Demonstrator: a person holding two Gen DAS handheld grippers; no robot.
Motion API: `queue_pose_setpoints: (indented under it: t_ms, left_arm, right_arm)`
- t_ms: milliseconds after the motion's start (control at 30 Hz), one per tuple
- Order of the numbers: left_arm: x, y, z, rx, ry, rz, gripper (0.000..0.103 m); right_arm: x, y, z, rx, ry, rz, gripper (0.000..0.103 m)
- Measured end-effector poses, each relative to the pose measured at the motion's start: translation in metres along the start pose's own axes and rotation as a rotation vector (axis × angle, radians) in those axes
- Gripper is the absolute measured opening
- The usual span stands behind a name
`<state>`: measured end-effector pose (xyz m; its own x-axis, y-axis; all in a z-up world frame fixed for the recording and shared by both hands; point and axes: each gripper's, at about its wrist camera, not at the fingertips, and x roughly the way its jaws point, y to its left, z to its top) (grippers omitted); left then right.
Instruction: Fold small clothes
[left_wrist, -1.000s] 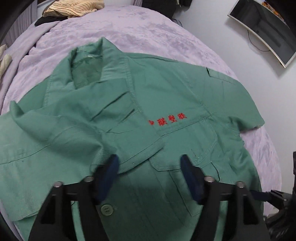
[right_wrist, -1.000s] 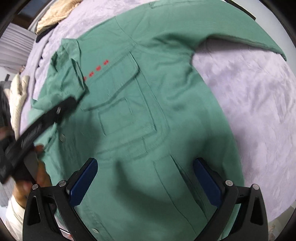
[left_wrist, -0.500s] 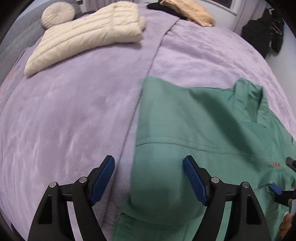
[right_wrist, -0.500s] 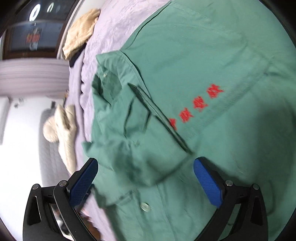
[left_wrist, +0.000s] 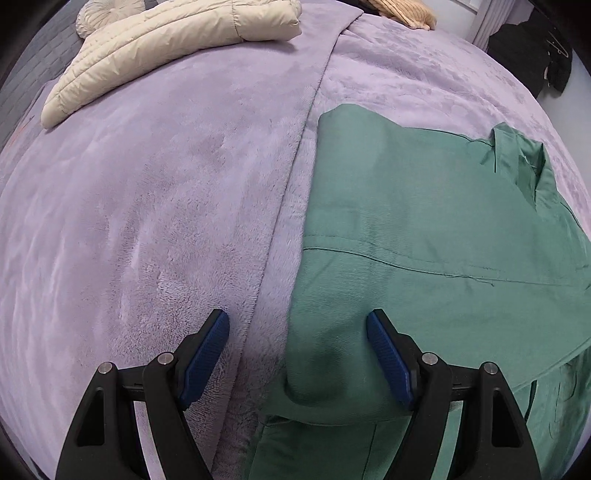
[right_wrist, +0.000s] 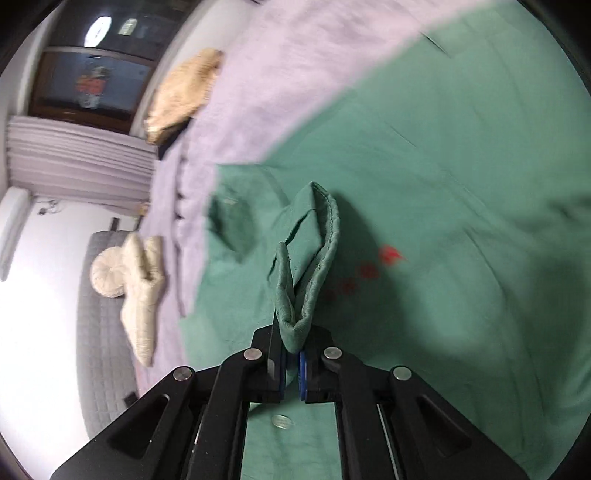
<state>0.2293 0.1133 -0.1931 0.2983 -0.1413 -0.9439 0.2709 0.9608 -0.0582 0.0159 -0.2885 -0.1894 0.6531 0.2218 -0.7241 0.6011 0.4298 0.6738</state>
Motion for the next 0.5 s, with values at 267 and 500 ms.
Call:
queue_pose_setpoints:
  t_ms: [267, 500]
  left_arm:
    - [-0.029, 0.012, 0.009, 0.014, -0.025, 0.039, 0.078]
    - [-0.034, 0.033, 0.037, -0.044, -0.014, 0.015, 0.078]
  right_arm:
    - [-0.026, -0.022, -0.010, 0.007, -0.014, -0.140, 0.018]
    - [-0.046, 0.007, -0.018, -0.150, -0.027, -0.152, 0.022]
